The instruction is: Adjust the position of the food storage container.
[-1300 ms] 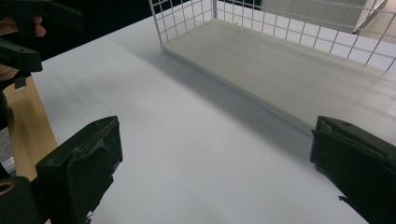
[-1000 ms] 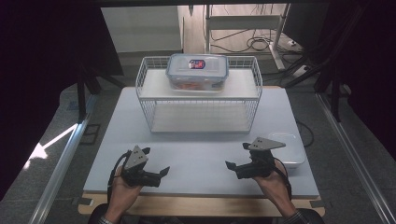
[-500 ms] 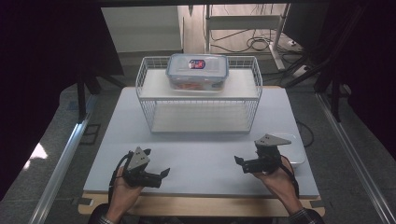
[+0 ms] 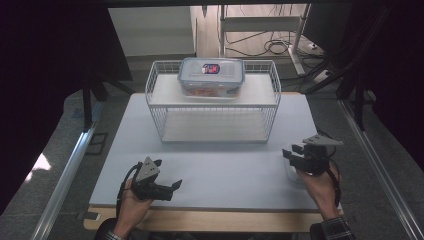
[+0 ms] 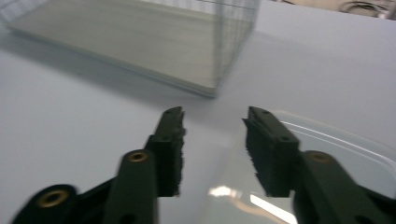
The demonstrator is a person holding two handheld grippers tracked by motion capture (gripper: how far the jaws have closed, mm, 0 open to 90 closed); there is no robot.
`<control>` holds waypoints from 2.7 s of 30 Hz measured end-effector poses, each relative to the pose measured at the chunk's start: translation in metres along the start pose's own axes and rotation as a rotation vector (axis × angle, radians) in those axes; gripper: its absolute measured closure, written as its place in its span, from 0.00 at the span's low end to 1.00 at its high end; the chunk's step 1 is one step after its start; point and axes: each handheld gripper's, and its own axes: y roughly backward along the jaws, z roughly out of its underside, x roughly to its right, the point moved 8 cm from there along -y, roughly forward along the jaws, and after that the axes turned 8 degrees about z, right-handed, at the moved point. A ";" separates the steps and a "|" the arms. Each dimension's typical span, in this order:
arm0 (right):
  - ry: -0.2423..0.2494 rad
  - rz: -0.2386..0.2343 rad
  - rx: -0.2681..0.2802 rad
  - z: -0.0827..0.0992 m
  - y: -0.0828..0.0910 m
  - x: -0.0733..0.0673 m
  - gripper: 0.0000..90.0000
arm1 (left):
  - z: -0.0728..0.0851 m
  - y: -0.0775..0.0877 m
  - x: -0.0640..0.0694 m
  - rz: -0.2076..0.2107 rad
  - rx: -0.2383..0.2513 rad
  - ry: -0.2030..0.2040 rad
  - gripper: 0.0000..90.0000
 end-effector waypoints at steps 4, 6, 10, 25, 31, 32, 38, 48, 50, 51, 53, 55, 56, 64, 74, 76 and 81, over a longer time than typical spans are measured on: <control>-0.021 0.073 -0.012 0.003 0.003 0.032 0.88 | 0.000 -0.001 0.000 0.002 0.000 0.001 0.02; -0.041 0.105 -0.015 0.005 0.004 0.047 0.96 | 0.001 -0.001 0.000 0.005 -0.003 0.002 0.02; -0.079 0.154 -0.016 0.010 0.008 0.073 1.00 | 0.001 -0.002 0.000 0.006 -0.007 0.002 0.02; -0.126 0.254 -0.118 0.042 0.005 0.112 1.00 | 0.004 -0.005 0.001 0.016 -0.023 0.004 0.02; -0.119 0.246 -0.135 0.043 0.001 0.105 1.00 | 0.004 -0.005 0.001 0.018 -0.025 0.004 0.02; -0.115 0.243 -0.138 0.043 0.001 0.103 1.00 | 0.004 -0.006 0.002 0.020 -0.026 0.006 0.02; -0.084 0.181 -0.143 0.038 -0.005 0.080 1.00 | 0.004 -0.006 0.002 0.021 -0.032 0.004 0.02; -0.051 0.054 -0.153 0.033 -0.013 0.034 1.00 | 0.006 -0.008 0.003 0.025 -0.044 0.001 0.02; -0.042 0.027 -0.154 0.031 -0.015 0.023 1.00 | 0.006 -0.009 0.004 0.026 -0.044 0.000 0.02; -0.037 0.015 -0.155 0.031 -0.016 0.018 1.00 | 0.005 -0.009 0.004 0.028 -0.045 0.001 0.02; -0.028 -0.016 -0.157 0.029 -0.018 0.005 1.00 | 0.005 -0.009 0.004 0.028 -0.045 -0.001 0.02; -0.016 -0.055 -0.162 0.028 -0.021 -0.010 1.00 | 0.005 -0.010 0.005 0.029 -0.048 -0.004 0.02; -0.008 -0.073 -0.161 0.028 -0.022 -0.017 1.00 | 0.006 -0.010 0.005 0.030 -0.049 -0.004 0.02; 0.069 -0.074 -0.133 0.026 -0.007 -0.035 1.00 | 0.005 -0.008 0.004 0.025 -0.043 0.000 0.02; 0.091 -0.081 -0.121 0.053 0.036 -0.052 1.00 | 0.006 -0.009 0.005 0.026 -0.046 -0.002 0.02; 0.086 -0.103 -0.131 0.060 0.042 -0.058 1.00 | 0.005 -0.008 0.004 0.022 -0.043 -0.004 0.02; 0.086 -0.170 -0.180 0.073 0.046 -0.070 1.00 | 0.005 -0.008 0.003 0.020 -0.039 0.004 0.02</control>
